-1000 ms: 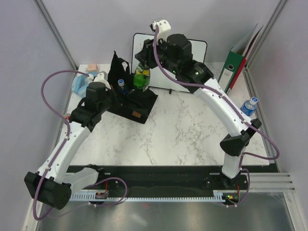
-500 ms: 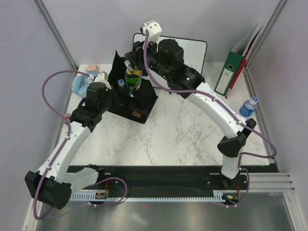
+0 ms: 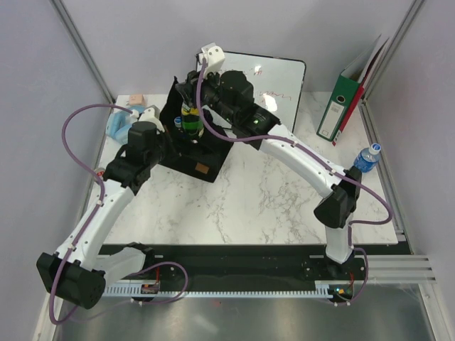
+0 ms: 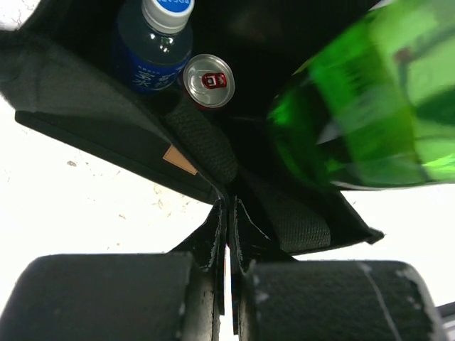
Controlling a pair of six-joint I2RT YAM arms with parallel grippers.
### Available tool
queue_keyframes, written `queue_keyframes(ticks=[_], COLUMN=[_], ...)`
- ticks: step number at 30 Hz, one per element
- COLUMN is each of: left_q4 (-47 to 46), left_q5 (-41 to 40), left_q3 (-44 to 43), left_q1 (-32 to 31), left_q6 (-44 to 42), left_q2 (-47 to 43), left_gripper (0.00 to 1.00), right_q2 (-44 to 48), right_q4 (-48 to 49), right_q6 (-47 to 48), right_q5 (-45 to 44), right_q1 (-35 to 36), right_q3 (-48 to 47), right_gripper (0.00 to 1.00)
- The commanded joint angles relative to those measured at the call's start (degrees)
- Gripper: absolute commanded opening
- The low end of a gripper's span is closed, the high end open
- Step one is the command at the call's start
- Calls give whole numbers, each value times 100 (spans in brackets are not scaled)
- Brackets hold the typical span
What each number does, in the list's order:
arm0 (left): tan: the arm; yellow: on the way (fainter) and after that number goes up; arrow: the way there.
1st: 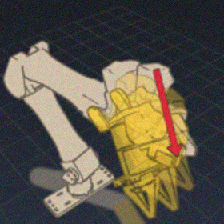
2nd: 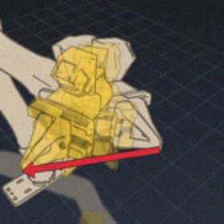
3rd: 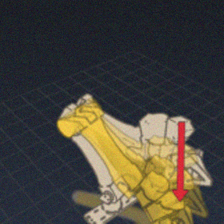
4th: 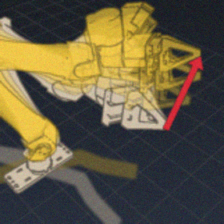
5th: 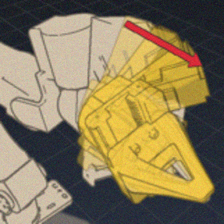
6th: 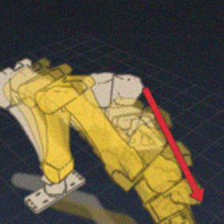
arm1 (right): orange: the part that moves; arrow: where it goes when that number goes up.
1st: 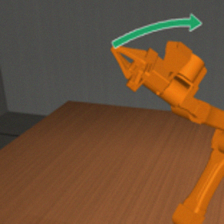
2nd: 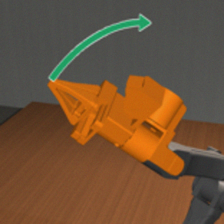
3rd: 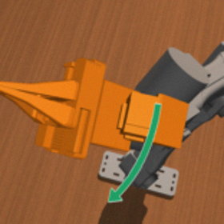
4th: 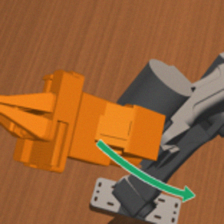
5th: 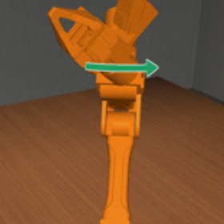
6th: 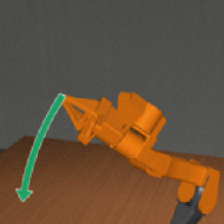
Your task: Place the beverage into the canvas bag
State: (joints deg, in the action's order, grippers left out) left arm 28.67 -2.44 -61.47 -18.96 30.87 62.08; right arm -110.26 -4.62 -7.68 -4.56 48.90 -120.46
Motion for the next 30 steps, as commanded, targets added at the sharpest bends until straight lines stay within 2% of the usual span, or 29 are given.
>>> queue_keyframes(ticks=[1, 17, 26, 30], left_q4=[-63, -63, -54, -54], left_q5=[182, 217, 217, 217], left_q3=[12, 74, 74, 65], left_q1=[6, 6, -2, -2], left_q6=[130, 85, 42, 42], left_q2=[-100, -161, -205, -232], left_gripper=[2, 2, 2, 2], right_q2=[-74, -918, -1112, -902], right_q4=[1657, 2132, 2282, 2518], right_q6=[21, 232, 443, 636], right_q5=[52, 86, 25, -54], right_q1=[5, -4, -4, -4], right_q3=[-30, -1014, -1040, -532], right_gripper=[0, 0, 0, 0])
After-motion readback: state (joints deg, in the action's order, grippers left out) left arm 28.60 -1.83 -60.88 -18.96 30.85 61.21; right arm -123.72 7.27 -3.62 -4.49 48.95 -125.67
